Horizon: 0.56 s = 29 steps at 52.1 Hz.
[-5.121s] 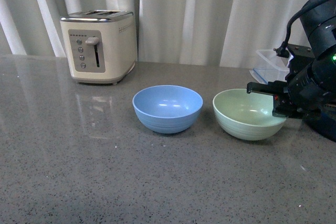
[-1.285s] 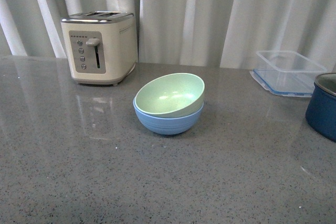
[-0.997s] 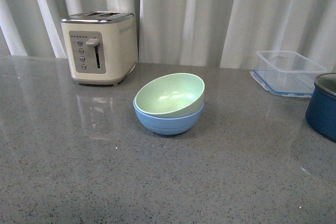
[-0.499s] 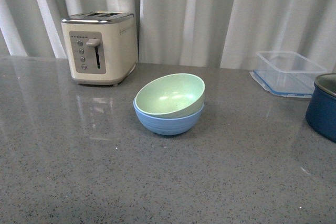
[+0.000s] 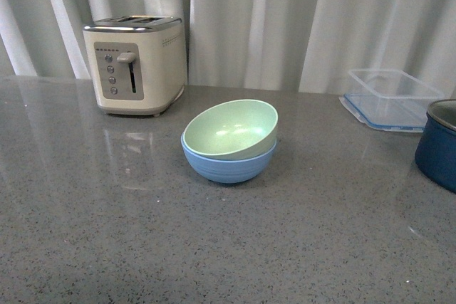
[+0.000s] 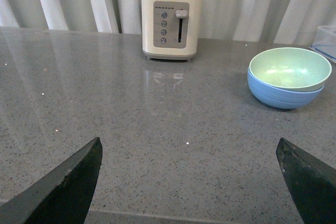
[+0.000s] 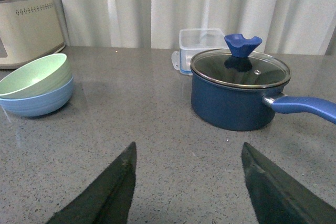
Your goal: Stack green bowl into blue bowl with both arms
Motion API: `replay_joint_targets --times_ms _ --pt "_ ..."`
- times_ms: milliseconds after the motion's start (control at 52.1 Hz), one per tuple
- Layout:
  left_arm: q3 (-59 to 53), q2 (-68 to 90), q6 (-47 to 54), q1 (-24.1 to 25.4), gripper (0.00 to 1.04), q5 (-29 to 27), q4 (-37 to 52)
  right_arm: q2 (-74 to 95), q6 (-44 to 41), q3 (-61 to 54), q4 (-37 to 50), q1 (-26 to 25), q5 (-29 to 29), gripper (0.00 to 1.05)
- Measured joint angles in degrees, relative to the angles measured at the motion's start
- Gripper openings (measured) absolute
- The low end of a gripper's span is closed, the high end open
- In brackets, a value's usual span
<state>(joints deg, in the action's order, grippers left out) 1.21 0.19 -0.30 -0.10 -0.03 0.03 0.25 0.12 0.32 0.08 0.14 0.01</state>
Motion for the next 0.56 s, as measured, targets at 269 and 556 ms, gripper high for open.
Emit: replay_joint_targets --times_ms 269,556 --pt "0.0 0.0 0.0 0.0 0.98 0.0 0.0 0.0 0.0 0.0 0.0 0.0 0.0 0.94" --pt "0.0 0.0 0.0 0.0 0.98 0.0 0.0 0.0 0.0 0.0 0.0 0.0 0.0 0.95"
